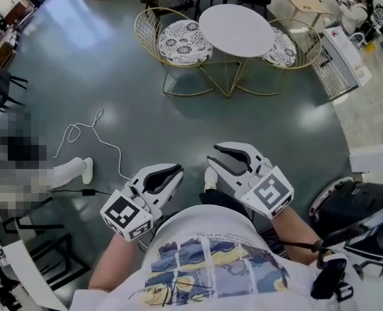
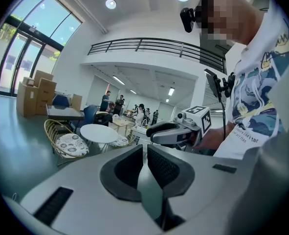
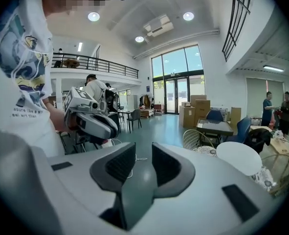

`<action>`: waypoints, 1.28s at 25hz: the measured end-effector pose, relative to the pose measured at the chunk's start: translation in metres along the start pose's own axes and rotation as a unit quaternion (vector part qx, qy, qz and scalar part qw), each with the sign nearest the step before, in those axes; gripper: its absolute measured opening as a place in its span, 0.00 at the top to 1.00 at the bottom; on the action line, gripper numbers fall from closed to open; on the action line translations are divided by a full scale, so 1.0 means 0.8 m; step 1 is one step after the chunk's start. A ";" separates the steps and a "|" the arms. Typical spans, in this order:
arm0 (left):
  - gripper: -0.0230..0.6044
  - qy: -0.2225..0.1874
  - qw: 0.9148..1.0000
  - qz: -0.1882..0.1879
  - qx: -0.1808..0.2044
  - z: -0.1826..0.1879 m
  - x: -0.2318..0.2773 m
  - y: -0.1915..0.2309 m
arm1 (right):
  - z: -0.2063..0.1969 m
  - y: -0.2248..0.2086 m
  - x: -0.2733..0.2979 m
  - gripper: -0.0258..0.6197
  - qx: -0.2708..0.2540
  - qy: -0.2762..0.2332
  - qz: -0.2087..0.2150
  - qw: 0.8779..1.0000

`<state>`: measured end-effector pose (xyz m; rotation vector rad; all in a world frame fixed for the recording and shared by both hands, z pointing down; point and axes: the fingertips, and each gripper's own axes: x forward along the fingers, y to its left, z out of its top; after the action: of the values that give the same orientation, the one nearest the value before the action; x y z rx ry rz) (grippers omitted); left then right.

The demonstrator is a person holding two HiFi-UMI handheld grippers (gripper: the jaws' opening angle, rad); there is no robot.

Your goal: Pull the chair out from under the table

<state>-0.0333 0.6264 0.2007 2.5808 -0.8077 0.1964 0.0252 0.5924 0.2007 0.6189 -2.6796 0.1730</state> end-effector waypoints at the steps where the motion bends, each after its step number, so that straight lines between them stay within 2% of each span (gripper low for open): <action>1: 0.95 -0.004 1.000 0.007 -0.001 0.003 0.019 0.017 | -0.004 -0.026 0.008 0.82 -0.007 -0.002 0.004 1.000; 6: 0.94 -0.007 1.000 0.019 0.006 0.029 0.094 0.079 | -0.008 -0.133 0.041 0.82 -0.015 -0.009 0.022 1.000; 11: 0.93 -0.007 1.000 0.020 0.000 0.036 0.139 0.154 | -0.021 -0.200 0.095 0.82 -0.004 -0.009 0.019 1.000; 14: 0.91 -0.008 1.000 0.007 -0.006 0.035 0.161 0.202 | -0.032 -0.229 0.131 0.82 0.006 -0.004 0.018 1.000; 17: 0.88 -0.007 1.000 -0.008 -0.012 0.043 0.182 0.255 | -0.029 -0.265 0.166 0.82 0.012 -0.001 -0.001 1.000; 22: 0.86 -0.005 1.000 -0.028 -0.009 0.075 0.186 0.349 | 0.006 -0.311 0.232 0.82 0.014 0.001 -0.030 0.999; 25: 0.85 0.010 0.999 -0.041 -0.006 0.081 0.187 0.404 | 0.018 -0.338 0.272 0.82 0.022 -0.005 -0.051 0.998; 27: 0.84 0.021 0.998 -0.048 -0.017 0.084 0.193 0.444 | 0.024 -0.359 0.295 0.82 0.032 -0.007 -0.064 0.997; 29: 0.82 0.027 0.998 -0.045 -0.031 0.087 0.205 0.481 | 0.027 -0.381 0.312 0.82 0.041 -0.008 -0.070 0.997; 32: 0.81 0.033 0.998 -0.018 -0.043 0.090 0.224 0.533 | 0.024 -0.413 0.326 0.82 0.048 -0.004 -0.073 0.996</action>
<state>-0.1295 0.1880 0.3335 2.4931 -0.7294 0.2284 -0.0506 0.1888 0.2964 0.8449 -2.6329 0.2606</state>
